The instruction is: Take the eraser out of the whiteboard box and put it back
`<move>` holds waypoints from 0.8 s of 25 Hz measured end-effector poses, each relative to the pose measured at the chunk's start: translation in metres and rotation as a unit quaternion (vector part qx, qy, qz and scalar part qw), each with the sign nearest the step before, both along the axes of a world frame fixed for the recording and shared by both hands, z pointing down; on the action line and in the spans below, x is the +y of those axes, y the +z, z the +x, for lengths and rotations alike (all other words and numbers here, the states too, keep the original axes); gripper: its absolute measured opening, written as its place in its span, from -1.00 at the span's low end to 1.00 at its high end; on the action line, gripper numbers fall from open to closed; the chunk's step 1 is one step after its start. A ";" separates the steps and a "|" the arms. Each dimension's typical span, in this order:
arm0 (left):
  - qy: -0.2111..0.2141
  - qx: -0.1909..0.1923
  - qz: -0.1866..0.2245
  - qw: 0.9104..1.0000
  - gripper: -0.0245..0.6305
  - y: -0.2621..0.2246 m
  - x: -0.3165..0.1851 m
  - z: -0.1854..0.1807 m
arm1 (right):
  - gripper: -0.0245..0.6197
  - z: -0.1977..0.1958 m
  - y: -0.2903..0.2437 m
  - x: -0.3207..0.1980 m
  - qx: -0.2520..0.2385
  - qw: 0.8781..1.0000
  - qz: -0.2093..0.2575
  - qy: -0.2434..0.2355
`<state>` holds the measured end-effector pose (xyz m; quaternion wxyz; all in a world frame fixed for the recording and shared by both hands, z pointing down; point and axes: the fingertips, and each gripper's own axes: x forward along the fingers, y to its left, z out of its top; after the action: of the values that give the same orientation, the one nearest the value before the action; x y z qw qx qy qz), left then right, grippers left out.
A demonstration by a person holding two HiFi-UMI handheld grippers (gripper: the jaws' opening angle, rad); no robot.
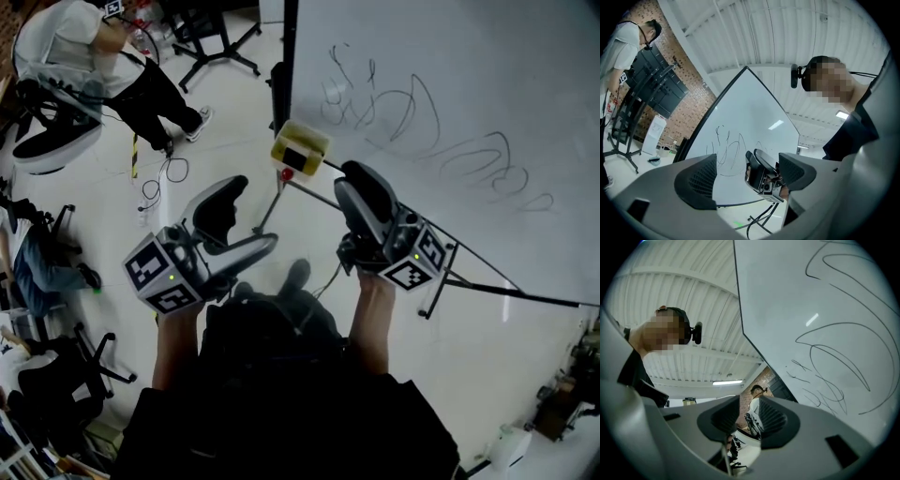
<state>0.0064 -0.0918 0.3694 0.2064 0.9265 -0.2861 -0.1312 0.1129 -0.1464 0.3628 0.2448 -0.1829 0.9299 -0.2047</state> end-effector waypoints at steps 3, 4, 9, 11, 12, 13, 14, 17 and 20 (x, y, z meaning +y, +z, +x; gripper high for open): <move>0.012 0.008 0.009 1.000 0.34 -0.004 0.012 -0.019 | -0.48 -0.012 -0.011 0.017 -0.004 1.000 0.010 0.017; 0.015 0.012 0.012 1.000 0.34 -0.005 0.017 -0.027 | -0.49 -0.017 -0.013 0.024 -0.002 1.000 0.013 0.023; 0.035 0.038 0.025 0.998 0.34 -0.009 0.048 -0.067 | -0.50 -0.047 -0.029 0.066 0.010 0.998 0.029 0.054; 0.047 0.047 0.027 0.997 0.34 -0.010 0.063 -0.081 | -0.51 -0.057 -0.034 0.086 0.008 0.997 0.030 0.067; 0.053 0.052 0.027 0.997 0.34 -0.010 0.071 -0.087 | -0.52 -0.062 -0.036 0.098 0.007 0.997 0.030 0.073; 0.059 0.058 0.028 0.996 0.34 -0.010 0.079 -0.092 | -0.52 -0.067 -0.037 0.110 0.007 0.996 0.030 0.079; 0.065 0.065 0.030 0.995 0.34 -0.010 0.086 -0.097 | -0.52 -0.072 -0.037 0.121 0.010 0.996 0.030 0.085; 0.072 0.083 0.037 0.993 0.33 -0.012 0.104 -0.110 | -0.52 -0.086 -0.037 0.154 0.023 0.994 0.030 0.101; 0.096 0.098 0.022 0.990 0.33 -0.005 0.123 -0.119 | -0.52 -0.095 -0.040 0.178 0.032 0.992 0.026 0.116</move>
<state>-0.1121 0.0310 0.3647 0.2241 0.9367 -0.1717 -0.2072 0.0182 0.0313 0.3232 0.2418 -0.2893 0.9148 -0.1448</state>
